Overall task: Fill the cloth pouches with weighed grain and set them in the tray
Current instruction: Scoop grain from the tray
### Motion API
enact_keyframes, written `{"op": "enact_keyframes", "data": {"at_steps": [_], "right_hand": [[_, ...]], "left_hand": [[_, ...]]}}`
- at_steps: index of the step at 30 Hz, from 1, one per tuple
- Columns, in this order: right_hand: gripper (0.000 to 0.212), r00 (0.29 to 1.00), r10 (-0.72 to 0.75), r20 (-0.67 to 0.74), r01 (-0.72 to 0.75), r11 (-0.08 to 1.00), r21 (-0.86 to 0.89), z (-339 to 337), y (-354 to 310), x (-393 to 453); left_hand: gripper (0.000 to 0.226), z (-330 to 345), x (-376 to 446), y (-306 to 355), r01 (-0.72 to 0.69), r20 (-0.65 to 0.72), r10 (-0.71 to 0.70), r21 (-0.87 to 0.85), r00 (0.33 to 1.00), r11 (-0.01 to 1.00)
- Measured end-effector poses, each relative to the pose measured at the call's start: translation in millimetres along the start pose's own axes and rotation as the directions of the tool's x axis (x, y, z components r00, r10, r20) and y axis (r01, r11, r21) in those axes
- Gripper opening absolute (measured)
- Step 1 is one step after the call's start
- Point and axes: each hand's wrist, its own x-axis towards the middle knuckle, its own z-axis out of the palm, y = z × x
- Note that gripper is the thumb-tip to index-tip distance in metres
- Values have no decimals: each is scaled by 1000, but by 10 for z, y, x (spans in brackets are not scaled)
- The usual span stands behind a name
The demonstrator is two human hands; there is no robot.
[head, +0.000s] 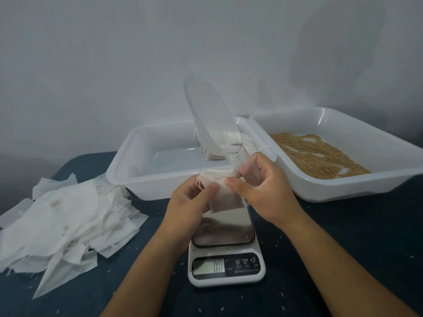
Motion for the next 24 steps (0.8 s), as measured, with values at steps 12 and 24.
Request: {"op": "enact_keyframes", "data": {"at_steps": [12,24], "right_hand": [[25,1000,-9,-16,10,999,52,-9,-28,-8],[24,998,-19,-64,24,996,85,-36,-27,6]], "left_hand": [[41,-22,-8,13,17,236,3,-81,972,997],[19,19,-55,12,-21,158,11,62,987,998]]}}
